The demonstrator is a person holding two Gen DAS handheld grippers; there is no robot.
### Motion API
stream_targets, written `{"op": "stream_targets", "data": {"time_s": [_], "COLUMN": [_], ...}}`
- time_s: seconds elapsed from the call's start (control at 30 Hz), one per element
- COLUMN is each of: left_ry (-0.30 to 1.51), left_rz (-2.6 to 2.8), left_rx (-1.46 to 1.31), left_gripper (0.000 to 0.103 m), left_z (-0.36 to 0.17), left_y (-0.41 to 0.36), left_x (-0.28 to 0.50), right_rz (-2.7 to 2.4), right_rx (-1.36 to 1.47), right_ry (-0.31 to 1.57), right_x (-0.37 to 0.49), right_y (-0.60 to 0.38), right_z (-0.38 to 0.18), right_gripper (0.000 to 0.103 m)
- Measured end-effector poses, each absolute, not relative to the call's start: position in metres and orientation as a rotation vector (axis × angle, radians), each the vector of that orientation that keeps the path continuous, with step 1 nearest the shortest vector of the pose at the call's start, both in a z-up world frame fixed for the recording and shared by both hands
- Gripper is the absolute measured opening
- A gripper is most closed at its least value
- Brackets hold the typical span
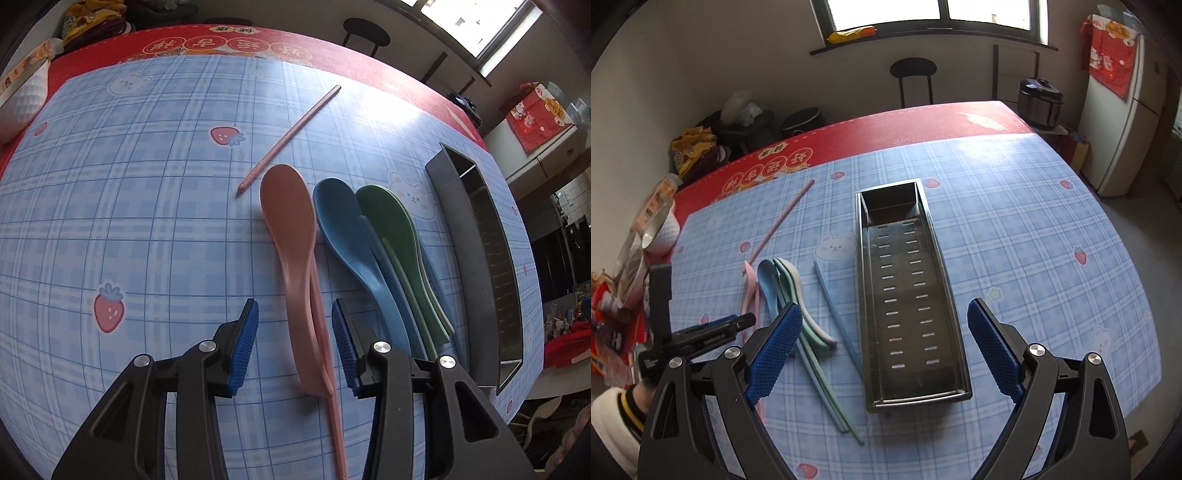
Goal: Organize utensils
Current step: 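Grasp the pink spoon by its handle with the left tool and lift, then grasp a pink chopstick with the right tool while the left tool holds the pink spoon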
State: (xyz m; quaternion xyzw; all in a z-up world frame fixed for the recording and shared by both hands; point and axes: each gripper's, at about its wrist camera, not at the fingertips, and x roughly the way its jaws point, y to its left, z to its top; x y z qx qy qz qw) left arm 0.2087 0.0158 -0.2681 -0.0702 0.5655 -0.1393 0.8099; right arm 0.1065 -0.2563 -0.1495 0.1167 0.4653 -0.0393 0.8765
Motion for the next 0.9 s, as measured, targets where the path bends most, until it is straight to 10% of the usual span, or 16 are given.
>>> {"op": "stream_targets", "data": {"time_s": [0.13, 0.57, 0.9], "left_ry": [1.219, 1.108, 1.062], "left_rz": [-0.314, -0.329, -0.183], "left_rx": [-0.118, -0.122, -0.183], "left_gripper": [0.006, 0.006, 0.006], "left_z": [-0.269, -0.233, -0.215], "left_y": [0.02, 0.088, 0.151], "left_x": [0.212, 0.172, 0.14], "right_rz": [-0.08, 0.113, 0.238], "right_rx": [0.257, 0.181, 0.107], "right_ry": [0.98, 1.138, 1.266], "right_x": [0.107, 0.147, 0.172], "right_y": [-0.241, -0.155, -0.076], "right_z": [-0.152, -0.207, -0.26], "right_gripper": [0.087, 0.037, 0.022]}}
